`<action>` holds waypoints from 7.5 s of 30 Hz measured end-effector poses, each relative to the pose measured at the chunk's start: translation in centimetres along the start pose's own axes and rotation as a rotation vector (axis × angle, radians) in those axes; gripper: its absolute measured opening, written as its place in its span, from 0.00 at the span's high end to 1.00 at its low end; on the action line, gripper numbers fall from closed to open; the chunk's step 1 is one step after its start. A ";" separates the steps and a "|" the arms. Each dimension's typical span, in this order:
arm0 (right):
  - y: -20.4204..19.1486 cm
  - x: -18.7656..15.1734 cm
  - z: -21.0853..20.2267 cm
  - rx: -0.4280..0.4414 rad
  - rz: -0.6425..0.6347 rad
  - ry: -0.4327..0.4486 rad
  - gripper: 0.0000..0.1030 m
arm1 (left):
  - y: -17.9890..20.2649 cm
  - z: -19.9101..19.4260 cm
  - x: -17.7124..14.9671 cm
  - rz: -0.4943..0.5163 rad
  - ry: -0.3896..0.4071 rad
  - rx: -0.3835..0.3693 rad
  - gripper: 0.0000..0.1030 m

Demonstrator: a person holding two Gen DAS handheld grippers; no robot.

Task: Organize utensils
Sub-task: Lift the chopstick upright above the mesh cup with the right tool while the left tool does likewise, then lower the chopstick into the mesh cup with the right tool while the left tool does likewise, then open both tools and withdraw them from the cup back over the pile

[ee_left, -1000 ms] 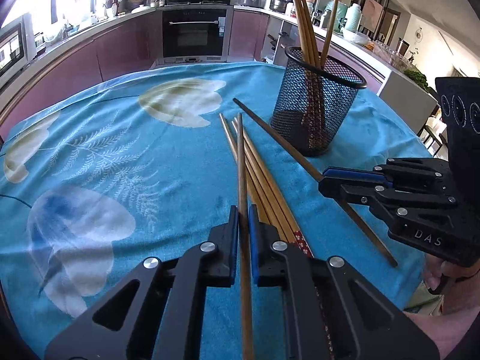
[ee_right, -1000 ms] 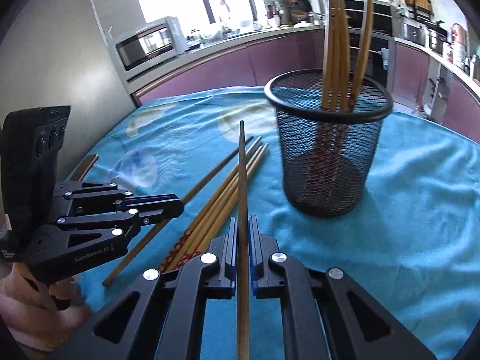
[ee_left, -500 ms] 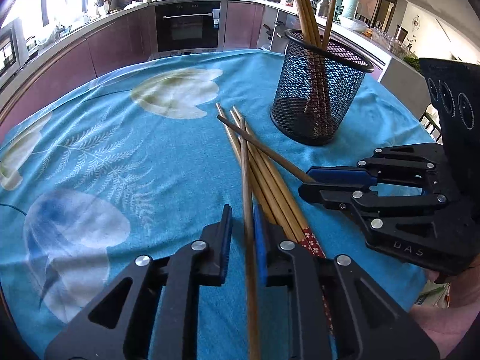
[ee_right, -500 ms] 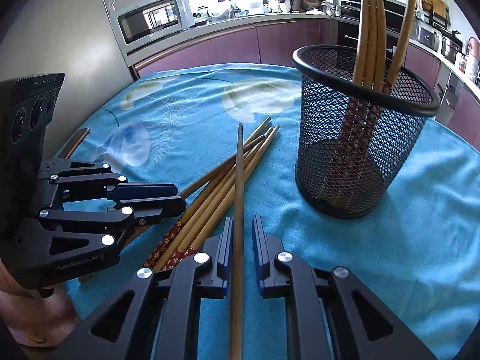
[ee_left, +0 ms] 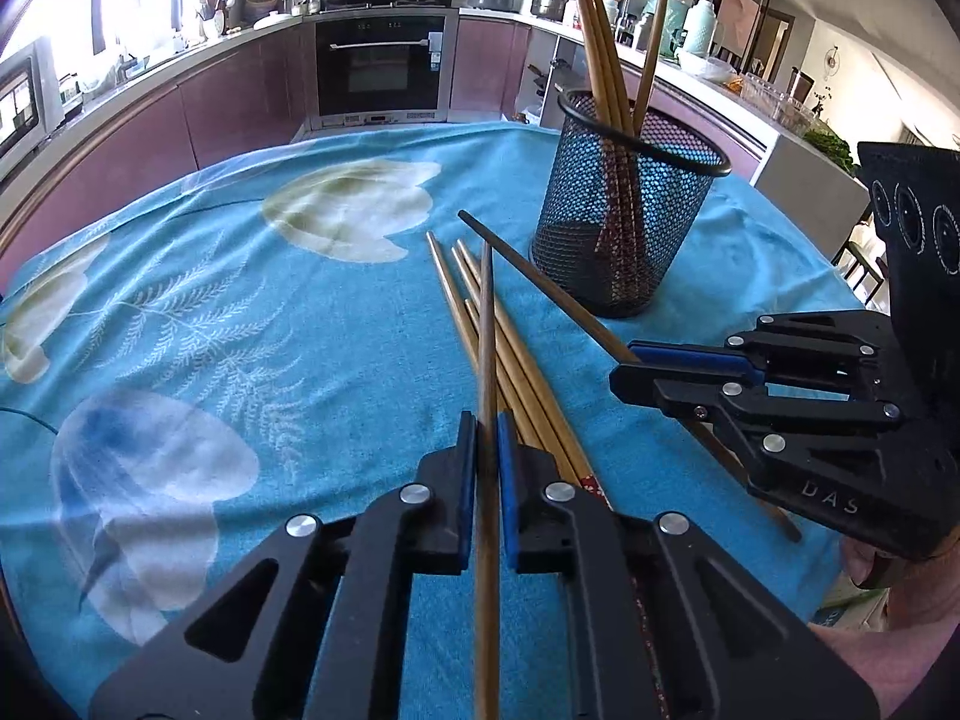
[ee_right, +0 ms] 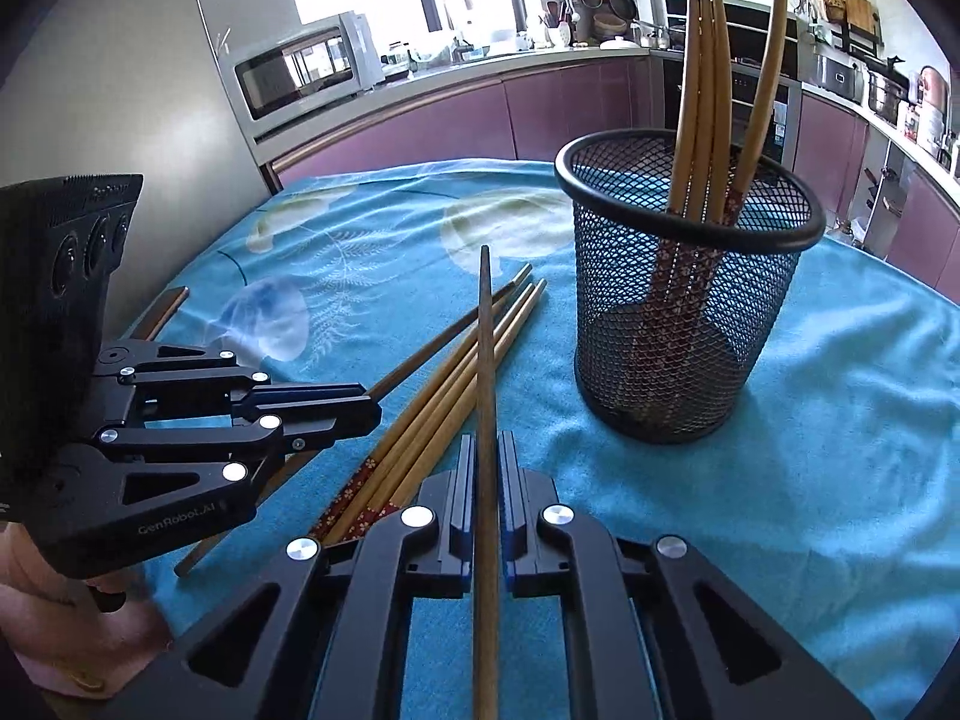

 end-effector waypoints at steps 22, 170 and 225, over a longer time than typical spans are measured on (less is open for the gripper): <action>0.8 0.8 -4.0 0.032 0.056 0.116 0.94 | 1.6 -4.7 1.3 0.008 0.116 -0.043 0.93; 9.2 9.5 -5.4 -0.068 0.171 0.219 0.77 | 4.9 -5.4 12.7 0.087 0.277 -0.018 0.60; -2.1 -2.0 -0.4 -0.003 -0.054 -0.008 0.42 | -1.3 -4.1 -1.9 -0.047 0.092 0.129 0.32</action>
Point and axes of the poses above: each gripper's, at about its wrist camera, not at the fingertips, and z roughly the way its jaws point, y to its right, x to its top, the point moved 4 cm from there along z, roughly the way its jaws point, and after that the axes turned 9 degrees about -x, right-handed, at the moved point
